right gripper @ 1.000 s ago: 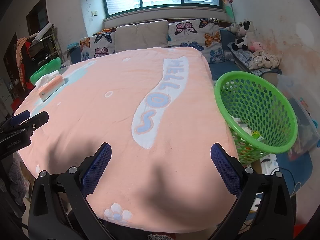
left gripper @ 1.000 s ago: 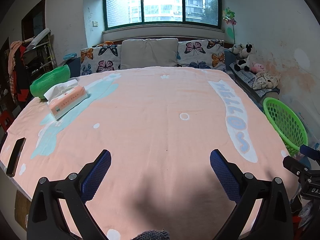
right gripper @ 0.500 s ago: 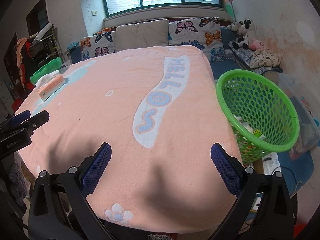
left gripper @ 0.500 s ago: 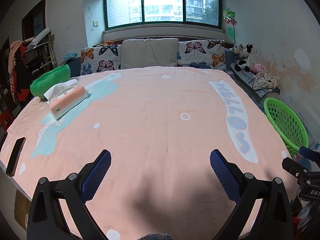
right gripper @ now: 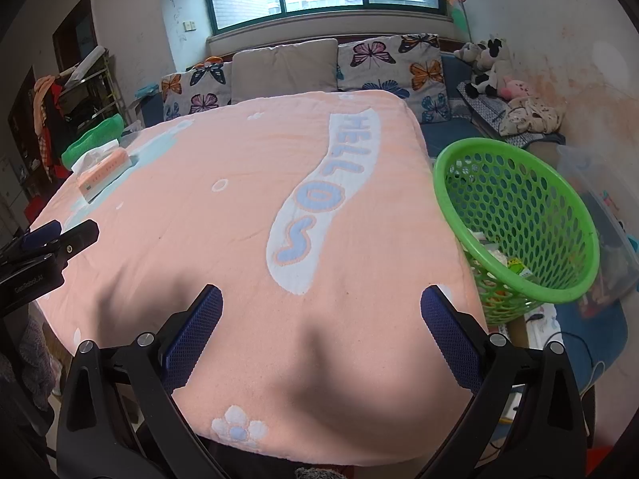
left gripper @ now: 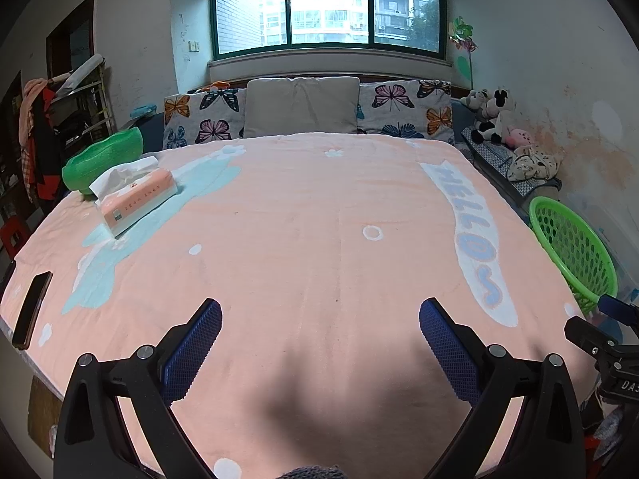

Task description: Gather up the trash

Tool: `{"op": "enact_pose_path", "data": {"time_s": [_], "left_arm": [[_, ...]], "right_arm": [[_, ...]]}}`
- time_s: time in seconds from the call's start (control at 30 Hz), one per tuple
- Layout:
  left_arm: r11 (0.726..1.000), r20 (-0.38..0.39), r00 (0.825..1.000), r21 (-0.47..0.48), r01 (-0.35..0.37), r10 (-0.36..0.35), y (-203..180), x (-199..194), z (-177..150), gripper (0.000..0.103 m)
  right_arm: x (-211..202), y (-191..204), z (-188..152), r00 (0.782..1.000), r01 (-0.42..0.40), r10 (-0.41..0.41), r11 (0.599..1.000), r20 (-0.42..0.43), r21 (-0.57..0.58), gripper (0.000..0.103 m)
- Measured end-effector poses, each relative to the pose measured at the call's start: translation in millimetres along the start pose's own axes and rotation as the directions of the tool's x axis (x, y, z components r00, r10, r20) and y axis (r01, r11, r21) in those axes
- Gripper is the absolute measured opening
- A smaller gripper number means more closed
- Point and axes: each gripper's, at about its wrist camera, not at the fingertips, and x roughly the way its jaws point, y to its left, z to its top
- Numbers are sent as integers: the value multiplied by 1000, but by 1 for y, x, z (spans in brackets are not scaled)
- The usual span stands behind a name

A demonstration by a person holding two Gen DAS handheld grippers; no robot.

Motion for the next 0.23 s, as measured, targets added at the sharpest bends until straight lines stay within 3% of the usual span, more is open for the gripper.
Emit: {"op": "enact_pose_path", "data": {"time_s": [0.23], "left_arm": [[1000, -2, 1000, -1, -1, 1, -1, 0, 0, 96]], "right_arm": [[-1, 1, 0, 1000, -4, 4, 1000, 0, -2, 99]]}}
